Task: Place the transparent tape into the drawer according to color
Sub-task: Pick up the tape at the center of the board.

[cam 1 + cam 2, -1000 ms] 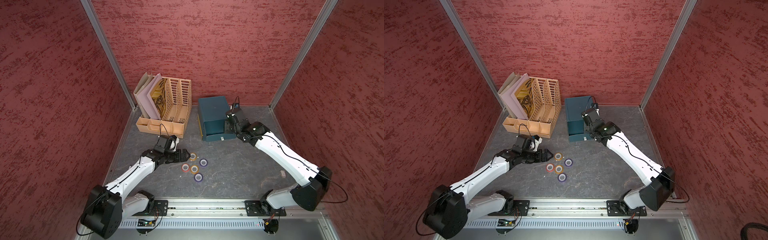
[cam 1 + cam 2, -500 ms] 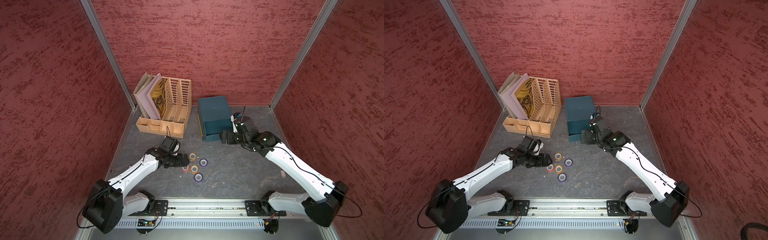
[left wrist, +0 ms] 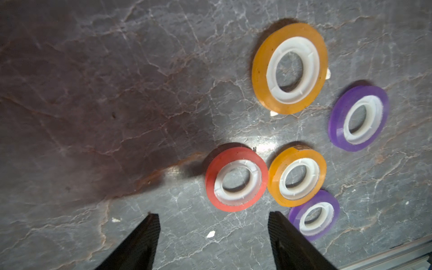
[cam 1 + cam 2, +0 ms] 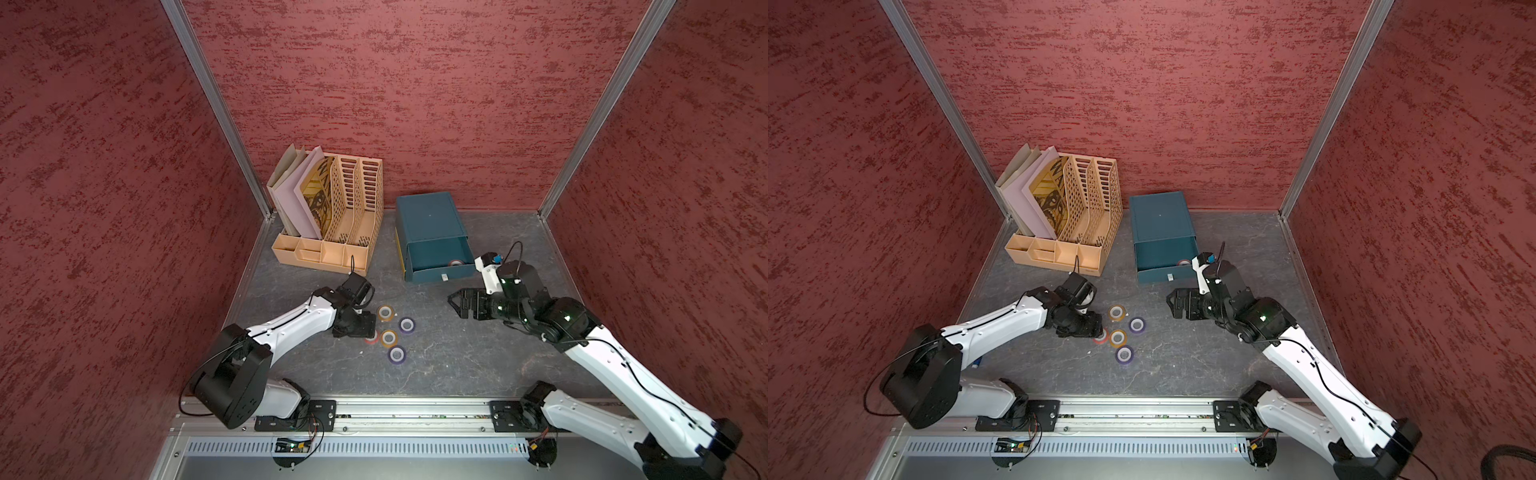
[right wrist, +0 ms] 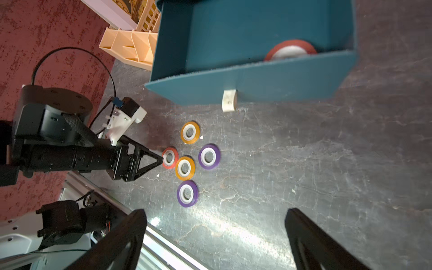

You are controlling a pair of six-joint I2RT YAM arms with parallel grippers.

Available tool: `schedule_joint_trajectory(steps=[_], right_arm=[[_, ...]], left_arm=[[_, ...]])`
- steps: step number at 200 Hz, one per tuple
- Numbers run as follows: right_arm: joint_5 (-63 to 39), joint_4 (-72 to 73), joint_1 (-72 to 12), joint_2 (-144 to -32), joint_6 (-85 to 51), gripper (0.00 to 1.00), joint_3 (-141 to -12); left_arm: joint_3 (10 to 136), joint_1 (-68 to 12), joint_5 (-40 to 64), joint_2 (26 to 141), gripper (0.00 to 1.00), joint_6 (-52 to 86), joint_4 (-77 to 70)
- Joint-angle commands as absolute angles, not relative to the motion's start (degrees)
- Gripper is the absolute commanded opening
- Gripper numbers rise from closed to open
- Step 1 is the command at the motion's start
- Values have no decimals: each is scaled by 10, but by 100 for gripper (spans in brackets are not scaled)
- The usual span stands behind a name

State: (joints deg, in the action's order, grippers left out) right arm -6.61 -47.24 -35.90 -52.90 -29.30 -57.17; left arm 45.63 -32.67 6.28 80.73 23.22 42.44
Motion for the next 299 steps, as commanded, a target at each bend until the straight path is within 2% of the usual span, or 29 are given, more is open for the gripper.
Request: schedule_joint_trajectory(steps=[1, 50, 176, 201, 244, 299], right_arm=[[-90, -478, -362, -506, -317, 99, -545], [-93, -467, -362, -489, -332, 98, -504], [-95, -469, -362, -492, -330, 99, -497], [-94, -469, -362, -492, -332, 98, -495], [-94, -476, -362, -493, -334, 98, -493], [-104, -464, -362, -495, -339, 99, -479]], left_arm=[[475, -340, 35, 826, 74, 220, 427], [485, -353, 15, 861, 70, 211, 427], [482, -356, -11, 894, 60, 212, 404], [485, -358, -12, 909, 55, 214, 399], [492, -364, -16, 932, 38, 221, 406], [488, -365, -8, 930, 11, 222, 406]])
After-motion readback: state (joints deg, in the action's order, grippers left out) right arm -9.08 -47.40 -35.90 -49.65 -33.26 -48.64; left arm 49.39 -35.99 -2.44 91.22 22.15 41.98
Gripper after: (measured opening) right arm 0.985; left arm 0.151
